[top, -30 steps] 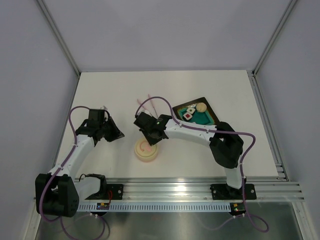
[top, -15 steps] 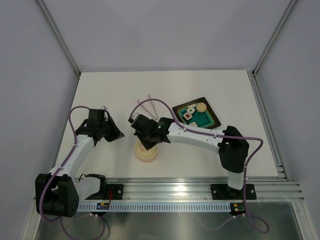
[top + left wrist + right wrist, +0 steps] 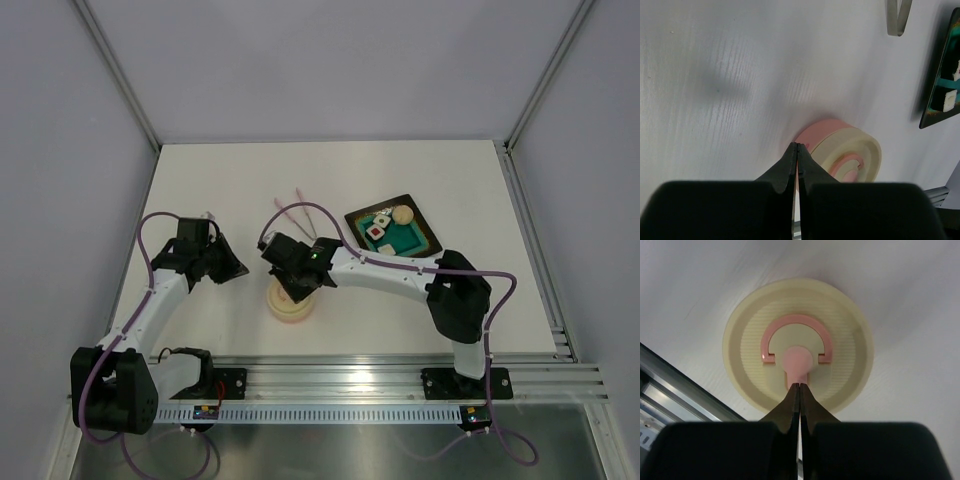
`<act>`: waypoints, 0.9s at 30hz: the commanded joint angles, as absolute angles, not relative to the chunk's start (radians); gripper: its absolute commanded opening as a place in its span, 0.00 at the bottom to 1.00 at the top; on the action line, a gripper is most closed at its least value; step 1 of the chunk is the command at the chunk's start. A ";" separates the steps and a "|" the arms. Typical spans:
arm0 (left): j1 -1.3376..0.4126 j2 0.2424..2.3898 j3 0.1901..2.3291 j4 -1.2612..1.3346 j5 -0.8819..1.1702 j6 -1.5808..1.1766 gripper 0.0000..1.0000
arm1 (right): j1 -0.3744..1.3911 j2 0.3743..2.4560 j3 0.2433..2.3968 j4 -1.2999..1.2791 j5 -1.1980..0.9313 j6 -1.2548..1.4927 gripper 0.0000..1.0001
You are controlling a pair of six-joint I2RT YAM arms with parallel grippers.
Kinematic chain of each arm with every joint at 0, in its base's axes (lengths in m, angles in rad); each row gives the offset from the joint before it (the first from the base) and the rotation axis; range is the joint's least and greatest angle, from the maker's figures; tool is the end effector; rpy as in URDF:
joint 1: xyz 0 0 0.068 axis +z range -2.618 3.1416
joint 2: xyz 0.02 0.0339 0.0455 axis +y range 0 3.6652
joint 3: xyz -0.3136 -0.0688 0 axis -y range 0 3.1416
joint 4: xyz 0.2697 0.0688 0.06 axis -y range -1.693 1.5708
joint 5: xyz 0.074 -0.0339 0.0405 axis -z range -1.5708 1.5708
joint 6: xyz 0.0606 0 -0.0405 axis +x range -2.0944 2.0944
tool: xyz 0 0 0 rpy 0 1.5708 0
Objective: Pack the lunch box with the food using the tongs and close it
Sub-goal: Close the box lid on the packing box.
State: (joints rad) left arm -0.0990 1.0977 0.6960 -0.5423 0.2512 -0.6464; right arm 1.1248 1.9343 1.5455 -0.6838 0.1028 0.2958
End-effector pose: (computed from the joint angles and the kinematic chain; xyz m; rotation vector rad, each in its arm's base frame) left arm 0.2240 -0.0374 0.2350 -0.5960 2.5135 -0.6081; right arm 0.2075 0.4195 0.2419 -1.0465 2.4654 0.3398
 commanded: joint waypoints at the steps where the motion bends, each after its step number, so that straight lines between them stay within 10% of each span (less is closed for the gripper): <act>1: -0.104 1.095 0.741 -0.531 0.239 -0.632 0.00 | 1.127 1.815 1.615 -0.716 0.163 0.268 0.00; 27: -0.101 1.077 0.753 -0.561 0.190 -0.649 0.00 | 1.167 1.930 1.545 -0.649 0.026 0.270 0.00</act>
